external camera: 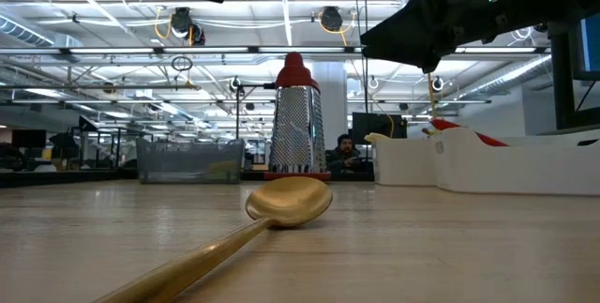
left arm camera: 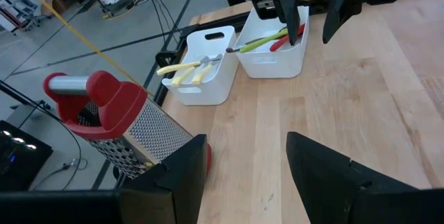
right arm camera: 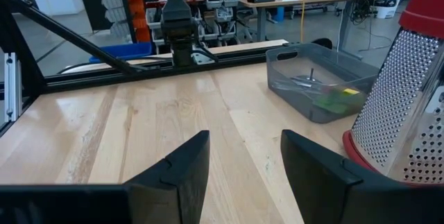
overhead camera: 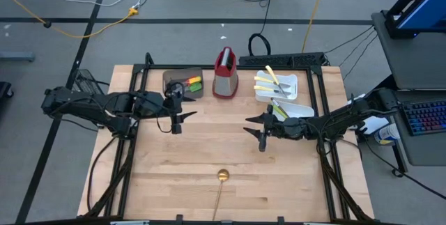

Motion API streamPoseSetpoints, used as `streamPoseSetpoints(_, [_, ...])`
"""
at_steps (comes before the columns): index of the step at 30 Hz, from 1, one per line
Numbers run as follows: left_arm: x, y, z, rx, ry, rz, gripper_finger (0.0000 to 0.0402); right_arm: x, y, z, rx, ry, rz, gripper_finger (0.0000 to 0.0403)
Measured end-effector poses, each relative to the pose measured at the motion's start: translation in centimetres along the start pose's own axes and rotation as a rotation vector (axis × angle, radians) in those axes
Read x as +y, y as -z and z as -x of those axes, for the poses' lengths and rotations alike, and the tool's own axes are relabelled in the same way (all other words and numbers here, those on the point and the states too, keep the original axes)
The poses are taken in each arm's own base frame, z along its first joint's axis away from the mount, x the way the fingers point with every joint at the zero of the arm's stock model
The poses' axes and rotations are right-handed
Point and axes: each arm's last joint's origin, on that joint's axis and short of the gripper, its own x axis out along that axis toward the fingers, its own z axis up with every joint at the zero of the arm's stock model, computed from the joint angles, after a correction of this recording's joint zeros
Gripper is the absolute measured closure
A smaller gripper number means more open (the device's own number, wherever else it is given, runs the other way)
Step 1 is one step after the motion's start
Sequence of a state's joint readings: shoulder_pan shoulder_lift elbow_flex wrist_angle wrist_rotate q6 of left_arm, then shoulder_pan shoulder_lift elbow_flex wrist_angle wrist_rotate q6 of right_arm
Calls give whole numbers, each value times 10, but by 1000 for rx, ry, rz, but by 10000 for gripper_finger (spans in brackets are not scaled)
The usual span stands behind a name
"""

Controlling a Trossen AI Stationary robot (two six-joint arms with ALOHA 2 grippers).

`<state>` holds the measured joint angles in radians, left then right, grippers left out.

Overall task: Pick & Place Kitchen Items
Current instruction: Put the gold serving spoon into the bottom white bin

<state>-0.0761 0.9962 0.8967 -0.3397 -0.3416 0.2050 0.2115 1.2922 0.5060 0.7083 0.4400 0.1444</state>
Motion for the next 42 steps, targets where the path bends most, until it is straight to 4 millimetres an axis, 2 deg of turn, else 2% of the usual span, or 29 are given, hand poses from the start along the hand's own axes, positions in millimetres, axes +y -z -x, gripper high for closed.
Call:
streamPoseSetpoints(11, [0, 0, 0, 0, 0, 0, 199, 0, 0, 0, -2, -4, -4, 232])
streamPoseSetpoints(22, [0, 0, 0, 1, 0, 0, 199, 18, 9, -26, -201, -251, -17, 232])
streamPoseSetpoints(28, [0, 0, 0, 0, 0, 0, 199, 29, 16, -58, -97, -243, 67, 232])
streamPoseSetpoints(34, [0, 0, 0, 0, 0, 0, 199, 40, 13, -87, 31, -402, 87, 232])
streamPoseSetpoints(42, [0, -2, 0, -16, -3, 10, 199, 43, 14, -96, 73, -400, 93, 232])
